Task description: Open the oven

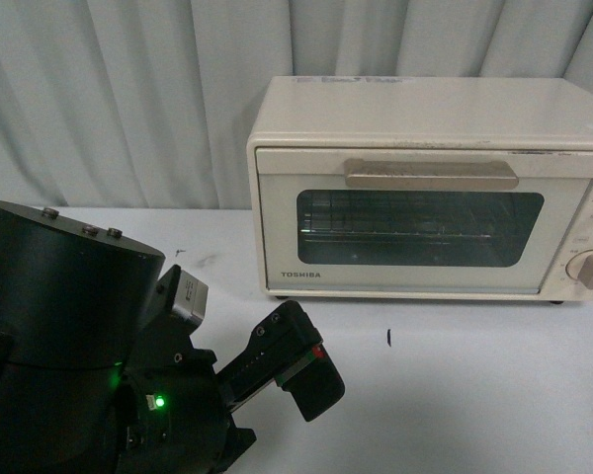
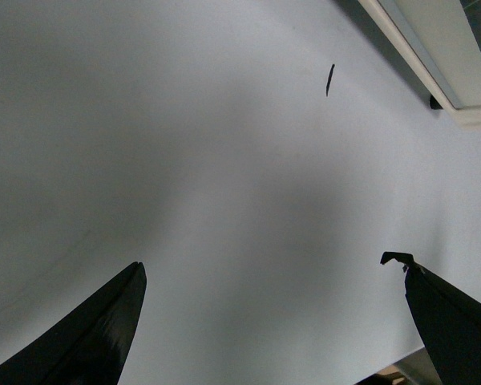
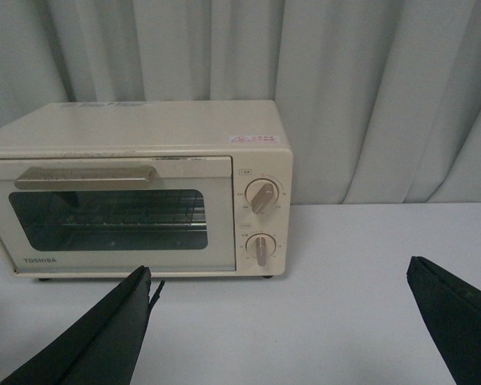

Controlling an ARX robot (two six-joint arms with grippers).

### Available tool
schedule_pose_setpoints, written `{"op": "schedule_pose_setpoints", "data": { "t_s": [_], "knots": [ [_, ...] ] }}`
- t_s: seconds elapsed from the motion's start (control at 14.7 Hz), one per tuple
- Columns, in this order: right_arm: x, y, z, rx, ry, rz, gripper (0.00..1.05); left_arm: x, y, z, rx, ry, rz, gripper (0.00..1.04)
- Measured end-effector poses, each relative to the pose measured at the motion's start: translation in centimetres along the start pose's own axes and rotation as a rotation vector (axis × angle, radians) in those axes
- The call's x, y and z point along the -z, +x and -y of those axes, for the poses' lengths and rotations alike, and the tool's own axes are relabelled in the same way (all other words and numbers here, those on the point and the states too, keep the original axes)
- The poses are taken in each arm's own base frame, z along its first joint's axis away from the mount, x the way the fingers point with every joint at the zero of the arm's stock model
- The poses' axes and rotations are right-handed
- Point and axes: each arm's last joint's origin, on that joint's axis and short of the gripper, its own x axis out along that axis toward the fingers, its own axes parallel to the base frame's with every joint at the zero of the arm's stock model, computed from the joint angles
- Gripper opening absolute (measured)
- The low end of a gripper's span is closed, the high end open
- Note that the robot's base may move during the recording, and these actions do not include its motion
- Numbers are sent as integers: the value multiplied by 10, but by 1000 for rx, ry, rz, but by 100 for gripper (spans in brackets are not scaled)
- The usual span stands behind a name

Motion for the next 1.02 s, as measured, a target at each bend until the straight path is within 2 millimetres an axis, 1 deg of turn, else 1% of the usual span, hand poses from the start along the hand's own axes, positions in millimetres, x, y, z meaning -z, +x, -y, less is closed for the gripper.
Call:
{"op": "schedule_pose_setpoints", "data": {
  "t_s": [0.2, 0.34, 0.61, 0.68, 0.75, 0.82, 1.02],
  "knots": [
    [0, 0, 0, 0, 0, 0, 98, 1, 5, 0, -1, -26, -6, 98],
    [0, 0, 0, 0, 0, 0, 98, 4, 13, -1, 0, -88, -15, 98],
    [0, 0, 0, 0, 0, 0, 98, 13, 25, 11, 19, -157, -31, 98],
    [0, 0, 0, 0, 0, 0, 98, 15, 30, 11, 4, -173, -23, 98],
    [0, 0, 0, 0, 0, 0, 98, 8, 43, 11, -6, -214, 22, 98],
    [0, 0, 0, 0, 0, 0, 98, 5, 49, 13, -7, -233, 31, 98],
    [0, 0, 0, 0, 0, 0, 98, 5, 53, 15, -11, -229, 36, 98]
  ]
}}
